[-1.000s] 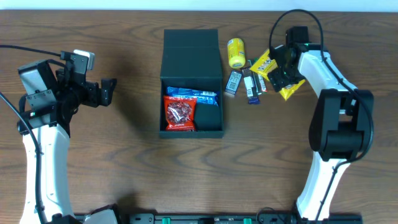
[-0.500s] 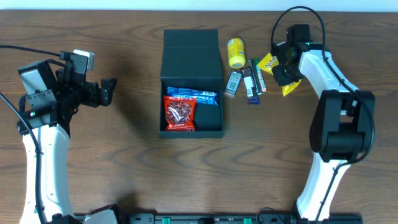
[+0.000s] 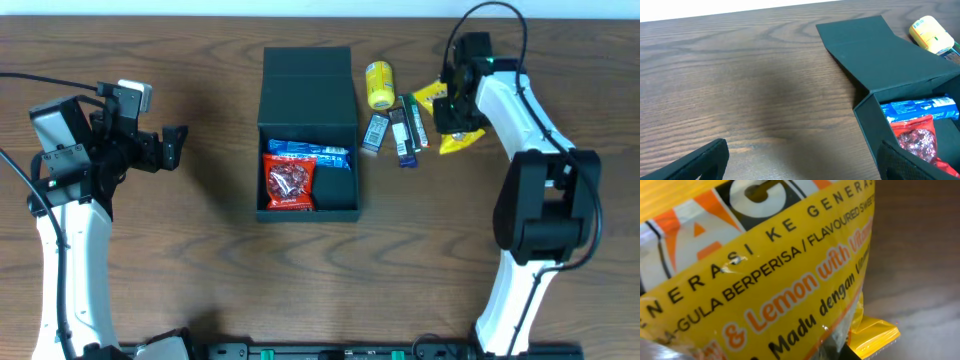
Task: Pack container
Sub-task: 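Grasp the yellow HACKS candy bag with the right gripper and lift, then carry the HACKS bag over the box and lower it in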
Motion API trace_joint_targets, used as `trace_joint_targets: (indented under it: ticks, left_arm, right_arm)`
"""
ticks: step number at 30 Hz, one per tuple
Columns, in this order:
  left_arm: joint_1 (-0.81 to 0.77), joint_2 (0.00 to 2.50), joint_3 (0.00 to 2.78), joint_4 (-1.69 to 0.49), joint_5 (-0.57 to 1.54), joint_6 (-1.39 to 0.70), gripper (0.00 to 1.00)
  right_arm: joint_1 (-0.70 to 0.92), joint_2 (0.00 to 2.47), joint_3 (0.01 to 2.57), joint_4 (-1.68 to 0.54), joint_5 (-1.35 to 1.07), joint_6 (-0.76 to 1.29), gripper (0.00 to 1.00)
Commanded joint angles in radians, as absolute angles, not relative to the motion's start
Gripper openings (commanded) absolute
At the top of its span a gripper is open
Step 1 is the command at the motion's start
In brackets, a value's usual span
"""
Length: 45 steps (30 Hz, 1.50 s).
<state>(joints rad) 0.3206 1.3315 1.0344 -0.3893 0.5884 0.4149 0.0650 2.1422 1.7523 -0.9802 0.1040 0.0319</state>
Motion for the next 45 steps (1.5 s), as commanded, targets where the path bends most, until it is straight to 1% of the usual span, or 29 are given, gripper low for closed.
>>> trace_joint_targets:
  ticks: [1,7,9,11,14,22,27,32,45]
  left_arm:
    - [0.327,1.335,1.06,-0.384,0.596,0.403,0.95]
    - [0.327,1.335,1.06,-0.384,0.596,0.404,0.95]
    - [0.327,1.335,1.06,-0.384,0.596,0.405,0.95]
    - [0.327,1.335,1.06,-0.385,0.596,0.412,0.95]
    - [0.327,1.335,1.06,-0.385,0.596,0.418,0.95]
    - [0.327,1.335,1.06,-0.389,0.604,0.44,0.95]
    - [0.327,1.335,1.06,-0.392,0.604,0.45,0.95]
    - [0.327,1.335,1.06,-0.392,0.604,0.45,0.95]
    - [0.327,1.335,1.06,-0.393,0.604,0.476,0.95]
  right_arm:
    - [0.132,2.017,1.834,-1.007,0.097,0.191,0.02]
    - [0.301,1.928,1.841,-1.027,0.097,0.324,0.02]
    - [0.355,1.926,1.841,-1.044,0.097,0.408,0.02]
    - [0.418,1.935,1.839,-1.073,0.097,0.558,0.02]
    - [0.506,1.961,1.837,-1.102,0.096,0.702,0.02]
    - [0.699,2.051,1.837,-1.096,0.096,0.799,0.02]
    - [0.746,2.099,1.837,-1.084,0.09,0.842,0.02]
    - [0.77,2.138,1.837,-1.055,0.018,0.853,0.02]
    - [0.799,2.145,1.837,-1.05,0.006,0.867,0.02]
